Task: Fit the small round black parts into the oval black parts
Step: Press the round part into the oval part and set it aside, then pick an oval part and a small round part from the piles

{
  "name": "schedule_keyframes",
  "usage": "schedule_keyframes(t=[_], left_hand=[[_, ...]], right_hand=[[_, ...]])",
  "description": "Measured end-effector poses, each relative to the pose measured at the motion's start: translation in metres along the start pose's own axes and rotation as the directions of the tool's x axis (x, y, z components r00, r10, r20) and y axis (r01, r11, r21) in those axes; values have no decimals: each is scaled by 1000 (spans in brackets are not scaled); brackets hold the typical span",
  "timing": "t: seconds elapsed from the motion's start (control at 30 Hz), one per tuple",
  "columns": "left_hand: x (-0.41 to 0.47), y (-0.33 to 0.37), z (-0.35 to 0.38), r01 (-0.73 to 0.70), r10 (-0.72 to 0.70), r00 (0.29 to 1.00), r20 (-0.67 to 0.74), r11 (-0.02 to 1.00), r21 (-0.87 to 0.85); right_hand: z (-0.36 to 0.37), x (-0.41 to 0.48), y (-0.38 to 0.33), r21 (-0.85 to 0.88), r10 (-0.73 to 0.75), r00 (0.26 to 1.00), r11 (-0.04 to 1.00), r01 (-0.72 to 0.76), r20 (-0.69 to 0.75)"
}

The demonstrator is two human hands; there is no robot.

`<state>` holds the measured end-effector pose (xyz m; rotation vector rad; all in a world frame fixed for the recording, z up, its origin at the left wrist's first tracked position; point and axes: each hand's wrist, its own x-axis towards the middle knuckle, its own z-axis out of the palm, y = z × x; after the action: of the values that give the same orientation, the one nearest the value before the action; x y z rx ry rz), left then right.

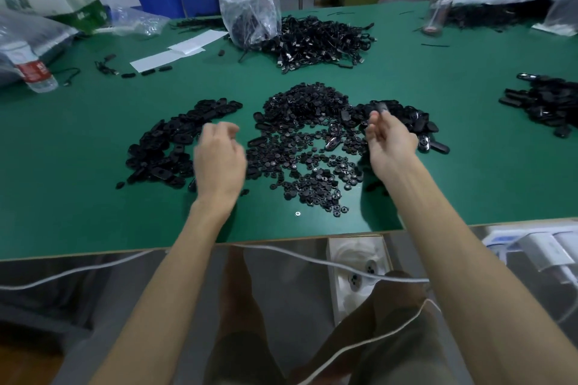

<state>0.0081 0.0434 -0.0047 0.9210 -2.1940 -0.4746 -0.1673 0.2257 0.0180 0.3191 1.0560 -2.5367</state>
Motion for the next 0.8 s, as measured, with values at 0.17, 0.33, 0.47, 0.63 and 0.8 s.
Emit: schedule_keyframes(t=[0.17, 0.33, 0.47, 0.63, 0.8], left_hand=[[-4, -42, -25, 318, -310, 947, -83, 876, 363], [-9, -60, -24, 351, -383, 924, 5, 852, 388], [-4, -65, -23, 332, -351, 936, 18, 901, 279], [-1, -74, -25, 291, -309, 951, 17, 912, 288], [3, -80, -26, 255, -268, 963, 15, 930, 265]], right_hand=[[-5, 10, -12, 39, -34, 999, 999, 33, 17], [-9, 4, 3, -475, -183, 967, 844, 248, 180], [-11, -4, 22, -807, -110, 836, 220, 548, 538], [-17, -5, 45, -740, 52, 760, -196, 644, 648], [-24, 2, 52, -681, 39, 714, -268, 682, 700]])
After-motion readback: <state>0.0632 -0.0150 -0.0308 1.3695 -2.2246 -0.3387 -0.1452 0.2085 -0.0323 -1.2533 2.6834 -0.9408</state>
